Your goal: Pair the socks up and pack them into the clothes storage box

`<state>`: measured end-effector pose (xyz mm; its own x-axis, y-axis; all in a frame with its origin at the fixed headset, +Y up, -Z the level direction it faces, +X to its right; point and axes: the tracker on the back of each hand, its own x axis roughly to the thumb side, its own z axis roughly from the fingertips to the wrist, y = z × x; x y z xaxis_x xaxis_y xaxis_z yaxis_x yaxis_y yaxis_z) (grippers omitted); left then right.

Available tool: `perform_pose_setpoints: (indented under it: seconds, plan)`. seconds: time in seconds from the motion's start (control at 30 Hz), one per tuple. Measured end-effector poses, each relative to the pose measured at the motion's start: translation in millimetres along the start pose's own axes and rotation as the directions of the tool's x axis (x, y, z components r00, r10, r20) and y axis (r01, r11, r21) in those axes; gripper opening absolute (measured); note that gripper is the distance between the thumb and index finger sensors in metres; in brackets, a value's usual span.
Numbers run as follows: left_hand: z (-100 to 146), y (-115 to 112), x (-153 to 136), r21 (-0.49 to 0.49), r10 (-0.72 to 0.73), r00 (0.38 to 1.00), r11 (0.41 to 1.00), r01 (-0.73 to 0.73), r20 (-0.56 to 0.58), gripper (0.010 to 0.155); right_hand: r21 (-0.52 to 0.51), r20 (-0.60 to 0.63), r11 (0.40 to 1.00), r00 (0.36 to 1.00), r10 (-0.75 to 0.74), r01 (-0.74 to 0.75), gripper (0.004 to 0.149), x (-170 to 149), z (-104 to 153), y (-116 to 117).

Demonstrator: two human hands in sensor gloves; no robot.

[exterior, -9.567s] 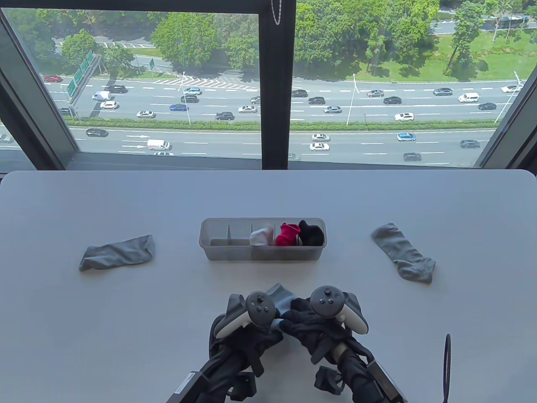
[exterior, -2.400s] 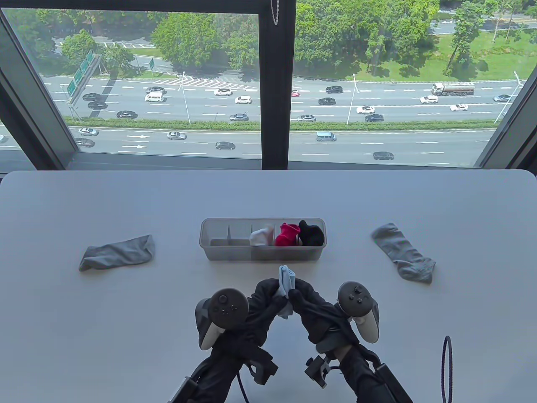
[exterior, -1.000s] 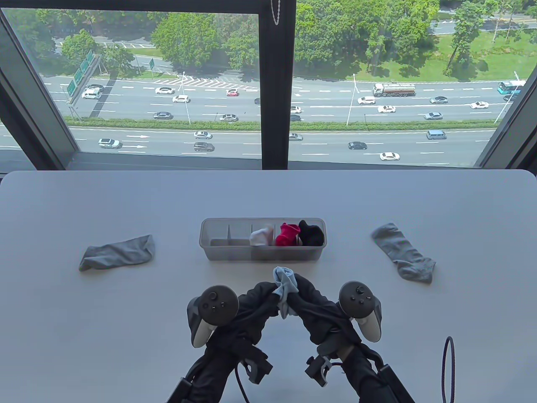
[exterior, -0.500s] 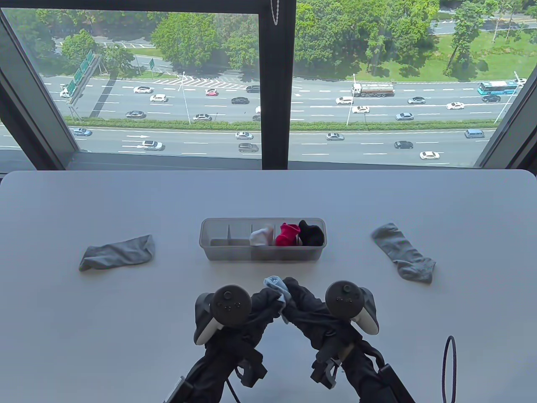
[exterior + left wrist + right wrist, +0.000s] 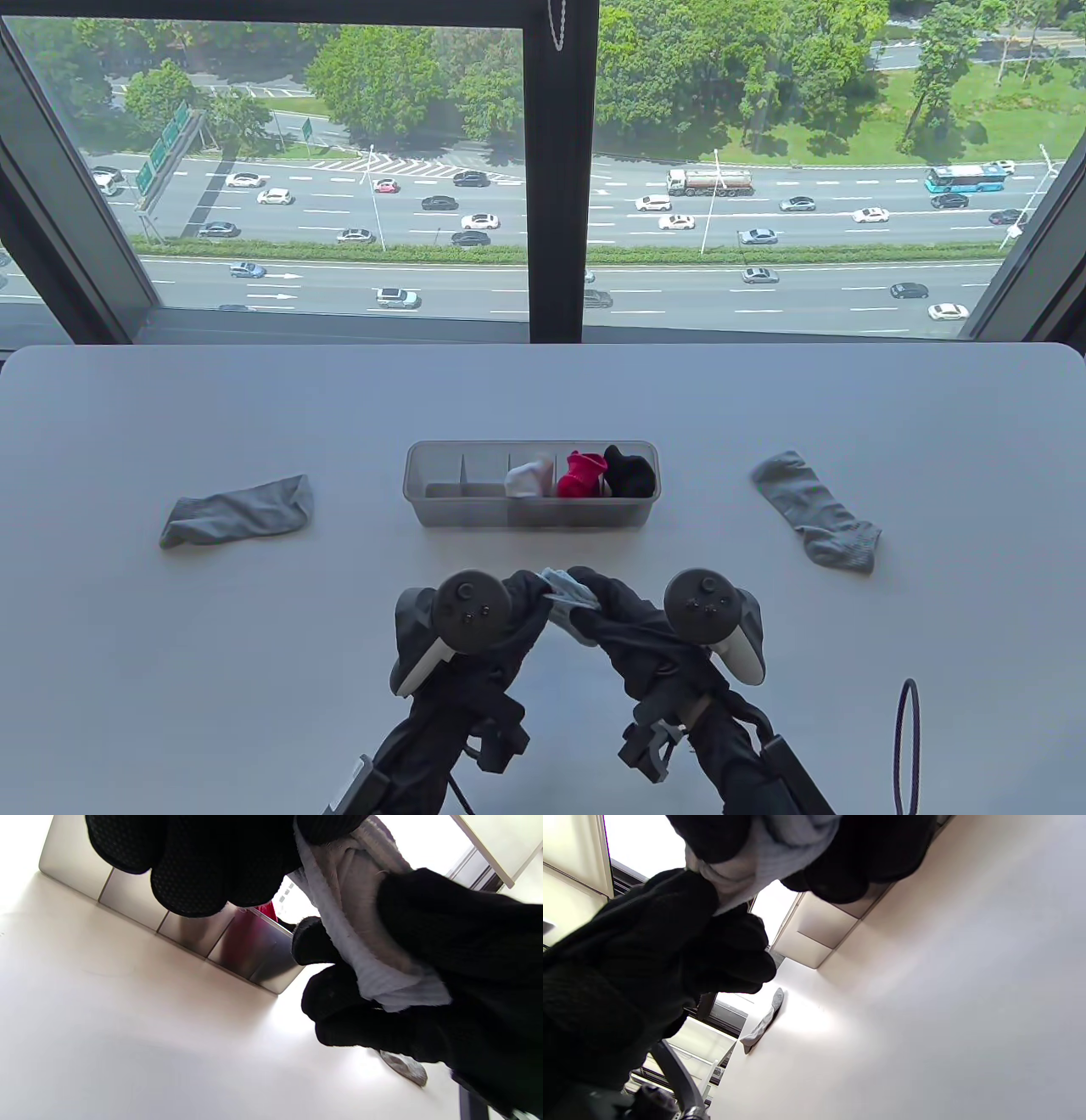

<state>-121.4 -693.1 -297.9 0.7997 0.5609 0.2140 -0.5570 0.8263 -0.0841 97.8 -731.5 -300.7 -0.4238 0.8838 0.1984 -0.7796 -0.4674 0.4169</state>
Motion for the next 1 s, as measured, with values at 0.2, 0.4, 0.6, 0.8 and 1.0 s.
perform_pose_setpoints:
  seconds: [0.2, 0.4, 0.6, 0.8, 1.0]
  plan:
    - [0.0, 2.4, -10.3, 0.08, -0.015, 0.999, 0.997, 0.018, -0.035, 0.043, 0.119, 0.019, 0.992, 0.999, 0.045, -0.047, 0.056, 7.5, -5.3, 9.5]
    - [-0.7, 0.6, -7.8, 0.042, 0.02, 0.999, 0.999, -0.022, 0.032, 0.041, 0.254, 0.02, 0.945, 0.978, 0.209, -0.207, 0.053, 9.2, -8.6, 23.8]
    - [2.7, -13.7, 22.4, -0.074, -0.071, 0.98, 0.994, 0.086, 0.185, 0.041, 0.261, 0.024, 0.89, 0.924, 0.382, -0.374, 0.053, 13.3, -10.5, 35.2]
    - [1.4, -19.1, 13.2, -0.166, 0.259, 0.956, 0.958, -0.236, 0.135, 0.058, -0.099, -0.043, 0.973, 0.978, 0.206, -0.21, 0.049, 8.4, -0.9, 4.6]
    - [0.7, -34.8, 7.0, -0.329, 0.32, 0.942, 0.905, -0.27, 0.107, 0.069, -0.307, -0.034, 0.951, 0.999, -0.025, 0.013, 0.069, 7.2, 8.2, -17.6]
